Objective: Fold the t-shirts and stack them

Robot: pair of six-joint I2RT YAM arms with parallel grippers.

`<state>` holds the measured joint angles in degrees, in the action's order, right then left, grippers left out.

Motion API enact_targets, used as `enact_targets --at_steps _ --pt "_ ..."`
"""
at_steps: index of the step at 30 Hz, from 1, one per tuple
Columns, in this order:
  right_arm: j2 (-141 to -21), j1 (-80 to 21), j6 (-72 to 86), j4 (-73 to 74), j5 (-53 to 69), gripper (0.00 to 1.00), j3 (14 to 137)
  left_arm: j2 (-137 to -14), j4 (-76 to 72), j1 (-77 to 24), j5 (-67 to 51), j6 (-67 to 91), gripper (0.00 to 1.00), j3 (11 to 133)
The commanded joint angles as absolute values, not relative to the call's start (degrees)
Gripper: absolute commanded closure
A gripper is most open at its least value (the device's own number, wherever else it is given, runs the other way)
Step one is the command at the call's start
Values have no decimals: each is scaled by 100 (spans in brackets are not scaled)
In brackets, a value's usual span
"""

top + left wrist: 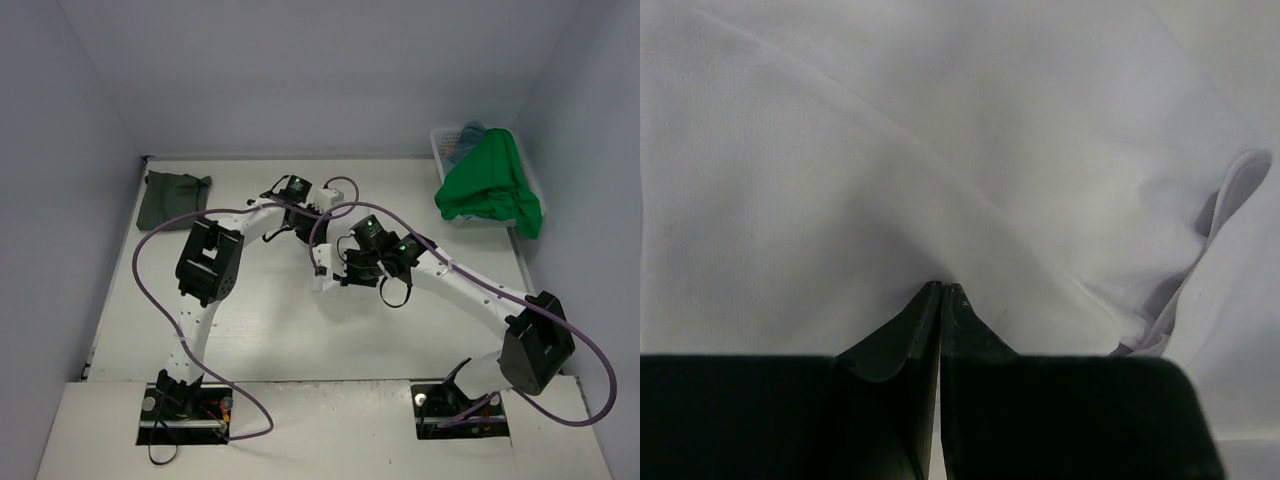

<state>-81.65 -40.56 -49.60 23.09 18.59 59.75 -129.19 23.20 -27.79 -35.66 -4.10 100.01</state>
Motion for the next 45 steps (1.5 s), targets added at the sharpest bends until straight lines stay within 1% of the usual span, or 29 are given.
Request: enact_targets --at_steps 1,9,17,30,34,39,45 --pt "-8191 -3982 -5018 2294 1942 100 6345 -12525 2513 -2944 -3770 -580 100 9765" --pt "-8639 -3622 -5325 2294 1889 100 6873 -12252 2689 -3243 -4069 -800 100 9133" --pt "-9079 -3296 -5528 2285 1969 100 7347 -11953 2742 -3463 -4482 -975 100 8754" --pt "-9255 -3270 -5476 2259 2109 100 7840 -12120 2997 -3735 -4992 -1143 100 9061" --pt "-9229 -3270 -5467 2268 2136 100 7787 -12024 3059 -3771 -4764 -1178 100 9202" --pt "-9132 -3270 -5458 2259 2180 100 7647 -11638 3023 -3639 -4115 -1327 100 9342" --pt "-9079 -3278 -5441 2250 2224 100 7506 -11215 2883 -3376 -3622 -1310 100 9474"
